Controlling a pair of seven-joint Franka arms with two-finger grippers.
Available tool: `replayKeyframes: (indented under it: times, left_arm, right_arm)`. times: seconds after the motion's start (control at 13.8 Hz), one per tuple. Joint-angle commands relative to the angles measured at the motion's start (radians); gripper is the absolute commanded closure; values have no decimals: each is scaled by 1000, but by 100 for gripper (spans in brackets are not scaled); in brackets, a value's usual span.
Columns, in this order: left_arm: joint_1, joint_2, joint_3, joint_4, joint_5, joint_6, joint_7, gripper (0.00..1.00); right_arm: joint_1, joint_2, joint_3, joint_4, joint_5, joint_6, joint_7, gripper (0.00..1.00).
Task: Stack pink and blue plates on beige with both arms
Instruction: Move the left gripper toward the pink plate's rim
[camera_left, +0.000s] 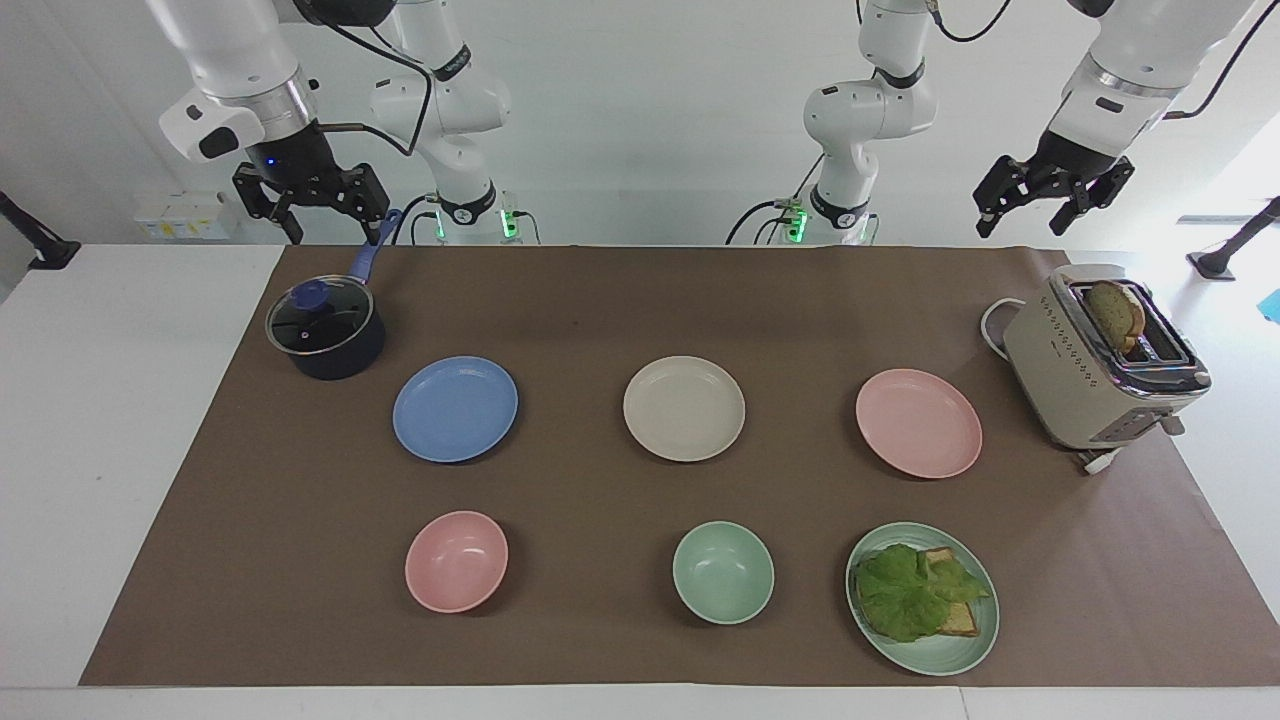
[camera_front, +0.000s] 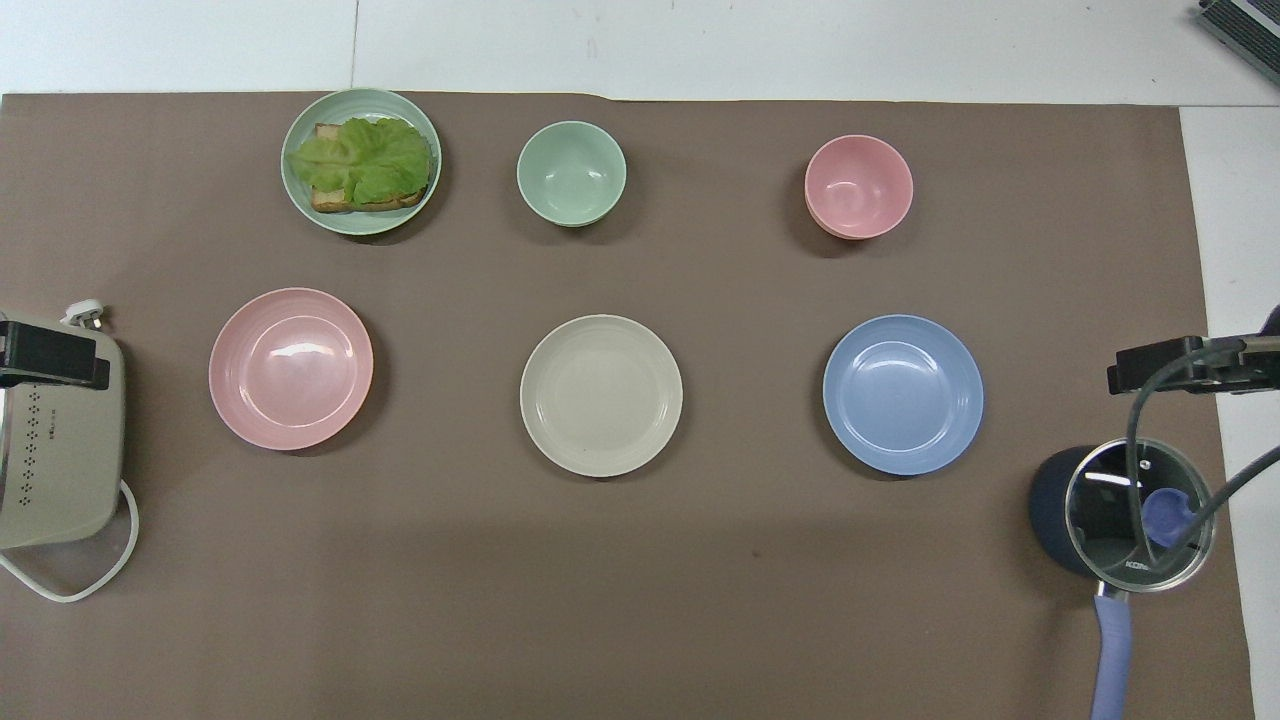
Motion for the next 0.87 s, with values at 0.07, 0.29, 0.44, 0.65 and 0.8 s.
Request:
replayKeyframes:
  times: [0.07,0.29,0.44,0.65,0.8]
  left_arm:
    - [-4,-32,5,-13,14,-17,3,0]
    - [13,-34,11,-87,12,9,-31,0]
    - [23,-32,19,-228,12,140,-35,0]
    - [69,-11,19,-402,12,376,-19,0]
    - [72,43,19,-444,12,466,-19,0]
  right_arm:
    - [-17,-23,8,-27,15,12,-31,0]
    - [-17,-23,8,-27,15,12,-32,0]
    - [-19,-23,8,-27,15,12,-32,0]
    - [-17,-23,8,-27,15,12,-32,0]
    - [-17,-22,8,-27,15,12,-32,0]
